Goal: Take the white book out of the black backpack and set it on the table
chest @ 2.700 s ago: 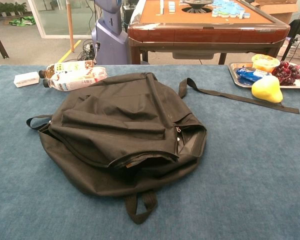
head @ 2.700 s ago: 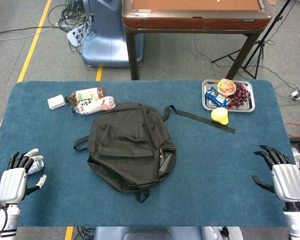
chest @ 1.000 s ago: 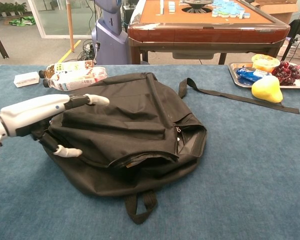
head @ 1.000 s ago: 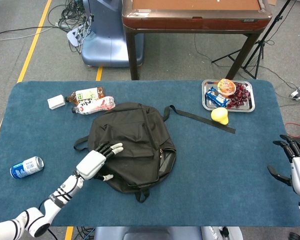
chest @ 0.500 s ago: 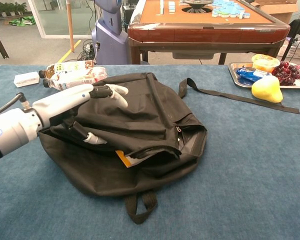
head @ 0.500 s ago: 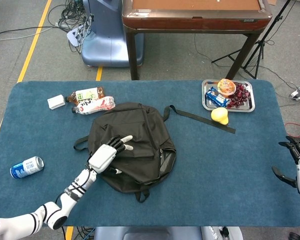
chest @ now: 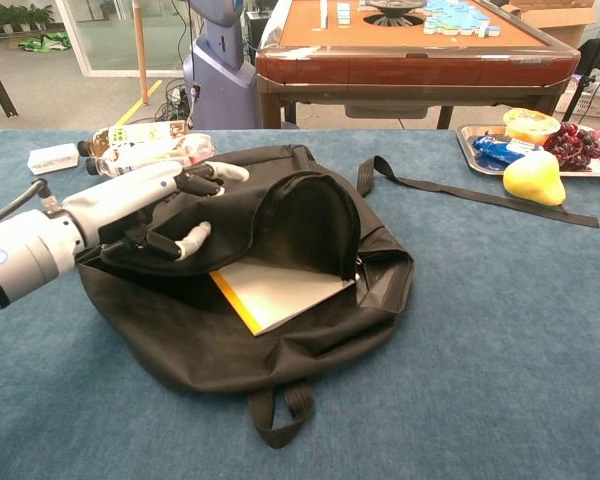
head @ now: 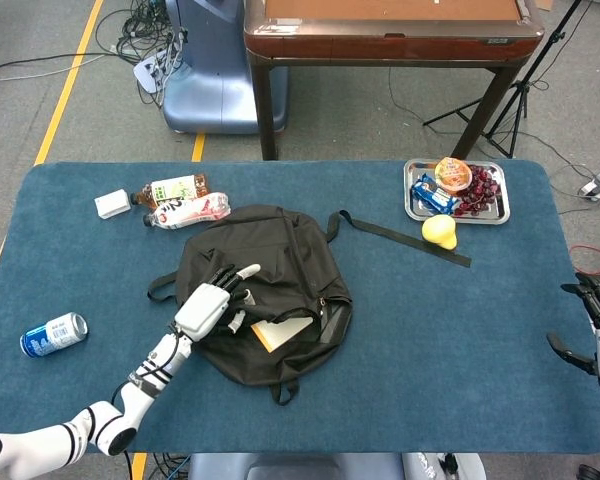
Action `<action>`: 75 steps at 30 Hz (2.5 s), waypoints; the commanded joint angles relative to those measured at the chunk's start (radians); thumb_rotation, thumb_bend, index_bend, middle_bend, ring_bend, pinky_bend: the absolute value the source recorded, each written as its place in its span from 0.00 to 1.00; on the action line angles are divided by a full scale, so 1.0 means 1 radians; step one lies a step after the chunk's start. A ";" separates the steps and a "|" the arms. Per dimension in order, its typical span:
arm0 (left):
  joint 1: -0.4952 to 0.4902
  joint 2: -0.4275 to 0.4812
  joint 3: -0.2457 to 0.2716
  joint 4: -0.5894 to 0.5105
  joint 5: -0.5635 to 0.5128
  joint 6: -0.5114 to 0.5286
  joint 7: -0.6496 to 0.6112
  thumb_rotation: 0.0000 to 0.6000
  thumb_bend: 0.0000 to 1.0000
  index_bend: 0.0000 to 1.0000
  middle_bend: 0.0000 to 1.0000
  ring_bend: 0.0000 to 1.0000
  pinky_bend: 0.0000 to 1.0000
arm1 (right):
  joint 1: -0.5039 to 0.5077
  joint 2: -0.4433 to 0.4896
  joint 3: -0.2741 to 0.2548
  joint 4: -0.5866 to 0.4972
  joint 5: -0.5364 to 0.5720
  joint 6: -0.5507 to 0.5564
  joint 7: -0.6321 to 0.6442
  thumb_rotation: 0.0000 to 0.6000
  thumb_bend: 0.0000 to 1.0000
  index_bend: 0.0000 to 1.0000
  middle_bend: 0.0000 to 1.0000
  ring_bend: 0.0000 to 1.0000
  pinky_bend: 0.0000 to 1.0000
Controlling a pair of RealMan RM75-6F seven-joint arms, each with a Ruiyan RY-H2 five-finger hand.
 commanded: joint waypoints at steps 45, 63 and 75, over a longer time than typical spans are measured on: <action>-0.033 0.159 -0.126 -0.125 -0.176 0.001 0.035 1.00 0.61 0.54 0.11 0.09 0.02 | 0.542 -0.370 0.056 -0.125 -0.056 -0.629 -0.282 1.00 0.19 0.28 0.04 0.06 0.25; -0.023 0.110 -0.097 -0.047 -0.186 -0.002 0.025 1.00 0.61 0.54 0.11 0.09 0.02 | 0.671 -0.578 0.079 0.073 0.107 -0.678 -0.445 1.00 0.19 0.28 0.00 0.04 0.24; -0.021 0.076 -0.096 0.005 -0.182 0.012 0.015 1.00 0.61 0.54 0.11 0.10 0.02 | 0.713 -0.668 0.029 0.178 0.106 -0.683 -0.473 1.00 0.19 0.28 0.00 0.04 0.24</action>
